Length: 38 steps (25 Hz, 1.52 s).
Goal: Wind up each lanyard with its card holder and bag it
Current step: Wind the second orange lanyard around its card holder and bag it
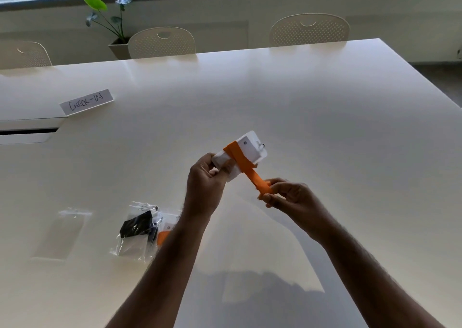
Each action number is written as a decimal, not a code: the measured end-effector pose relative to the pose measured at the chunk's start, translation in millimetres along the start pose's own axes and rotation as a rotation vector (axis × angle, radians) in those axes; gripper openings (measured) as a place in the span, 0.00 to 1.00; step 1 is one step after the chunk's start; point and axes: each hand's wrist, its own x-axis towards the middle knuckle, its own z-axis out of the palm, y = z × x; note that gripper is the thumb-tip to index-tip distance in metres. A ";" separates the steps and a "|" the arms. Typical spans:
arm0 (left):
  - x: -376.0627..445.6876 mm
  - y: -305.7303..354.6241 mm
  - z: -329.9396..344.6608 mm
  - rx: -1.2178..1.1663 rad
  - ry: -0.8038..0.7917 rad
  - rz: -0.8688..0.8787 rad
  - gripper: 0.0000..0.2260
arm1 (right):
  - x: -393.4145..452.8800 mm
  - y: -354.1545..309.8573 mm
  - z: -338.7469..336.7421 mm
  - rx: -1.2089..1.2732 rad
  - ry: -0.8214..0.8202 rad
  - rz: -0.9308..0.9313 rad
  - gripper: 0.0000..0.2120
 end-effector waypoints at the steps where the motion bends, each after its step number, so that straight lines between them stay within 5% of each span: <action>1: 1.7 -1.7 -1.9 0.015 0.018 -0.003 0.08 | -2.4 -1.1 0.3 0.004 0.005 0.002 0.16; 14: -18.6 -7.1 9.2 0.394 -0.097 0.288 0.08 | 4.1 -38.5 12.4 0.154 0.108 -0.045 0.13; 28: -36.7 -10.0 9.0 0.443 -0.266 0.391 0.05 | 2.6 -33.9 18.4 0.220 0.172 0.124 0.12; 38: -36.8 -4.0 0.6 0.443 -0.277 0.393 0.04 | 8.5 -48.3 -3.1 -0.739 0.057 -0.013 0.08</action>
